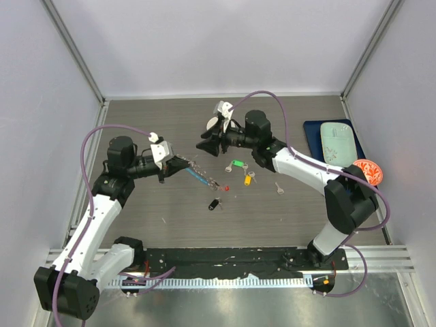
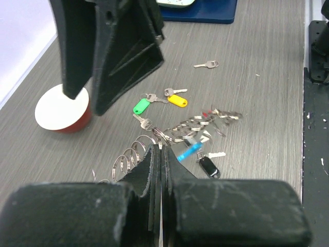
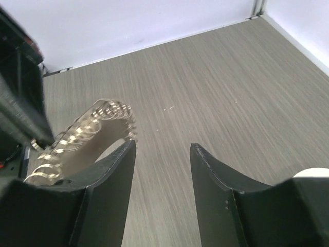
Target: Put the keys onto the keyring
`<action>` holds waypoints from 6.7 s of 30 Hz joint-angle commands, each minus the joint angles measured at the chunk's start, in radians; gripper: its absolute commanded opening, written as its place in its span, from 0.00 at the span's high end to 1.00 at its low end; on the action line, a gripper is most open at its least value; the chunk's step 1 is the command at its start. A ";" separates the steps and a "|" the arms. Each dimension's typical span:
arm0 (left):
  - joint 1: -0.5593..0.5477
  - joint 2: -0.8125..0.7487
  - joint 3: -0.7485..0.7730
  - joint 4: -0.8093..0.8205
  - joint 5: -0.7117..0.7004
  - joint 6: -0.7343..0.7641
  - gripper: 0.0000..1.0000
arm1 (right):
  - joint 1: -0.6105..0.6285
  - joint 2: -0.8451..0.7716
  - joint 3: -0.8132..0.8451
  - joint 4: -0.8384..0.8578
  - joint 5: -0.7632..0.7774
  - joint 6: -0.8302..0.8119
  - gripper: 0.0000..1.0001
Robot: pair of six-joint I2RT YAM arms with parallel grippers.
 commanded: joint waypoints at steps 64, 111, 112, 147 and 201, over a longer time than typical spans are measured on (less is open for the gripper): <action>-0.015 -0.162 -0.259 0.699 -0.031 -0.502 1.00 | 0.034 0.031 0.045 0.057 -0.519 -0.042 0.71; -0.015 -0.145 -0.234 0.595 -0.036 -0.420 1.00 | -0.015 -0.060 0.029 0.001 -0.531 -0.076 0.72; -0.015 -0.143 -0.234 0.595 -0.036 -0.420 1.00 | -0.014 -0.066 0.027 0.007 -0.532 -0.073 0.72; -0.015 -0.148 -0.242 0.638 -0.048 -0.449 1.00 | 0.028 0.012 0.044 0.018 -0.575 -0.038 0.79; -0.015 -0.209 -0.156 0.274 -0.080 -0.316 0.55 | 0.025 0.018 0.235 -0.463 -0.493 -0.351 0.99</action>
